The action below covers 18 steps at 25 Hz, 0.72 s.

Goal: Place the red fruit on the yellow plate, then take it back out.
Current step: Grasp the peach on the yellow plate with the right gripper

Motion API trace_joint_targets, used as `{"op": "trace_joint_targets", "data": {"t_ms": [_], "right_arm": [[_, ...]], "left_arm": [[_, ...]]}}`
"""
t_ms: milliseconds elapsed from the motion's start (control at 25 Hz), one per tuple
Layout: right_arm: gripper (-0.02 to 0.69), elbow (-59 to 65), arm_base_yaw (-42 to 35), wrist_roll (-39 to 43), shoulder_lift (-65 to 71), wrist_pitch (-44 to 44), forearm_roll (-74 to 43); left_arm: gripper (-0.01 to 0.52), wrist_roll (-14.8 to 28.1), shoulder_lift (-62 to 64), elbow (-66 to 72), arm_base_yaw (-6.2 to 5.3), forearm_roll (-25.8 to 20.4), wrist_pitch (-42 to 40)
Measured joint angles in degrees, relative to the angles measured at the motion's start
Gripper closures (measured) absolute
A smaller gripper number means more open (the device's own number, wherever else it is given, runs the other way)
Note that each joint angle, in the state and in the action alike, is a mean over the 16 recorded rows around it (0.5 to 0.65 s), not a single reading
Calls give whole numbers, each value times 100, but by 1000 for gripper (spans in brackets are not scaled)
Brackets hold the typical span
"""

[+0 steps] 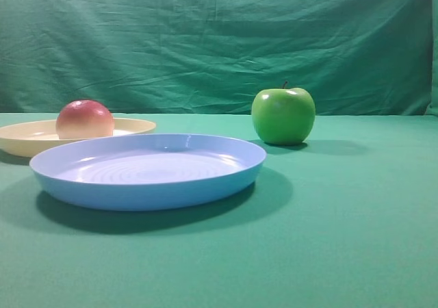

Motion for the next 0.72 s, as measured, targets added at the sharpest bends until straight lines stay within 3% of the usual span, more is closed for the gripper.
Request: {"op": "trace_joint_targets", "data": {"t_ms": [360, 720], "right_arm": [[665, -1726, 950, -452, 2739, 617, 291], [665, -3930, 1296, -1581, 5383, 1149, 1466]], "left_arm": [[514, 0, 0, 0, 0, 0, 0], [514, 0, 0, 0, 0, 0, 0]]}}
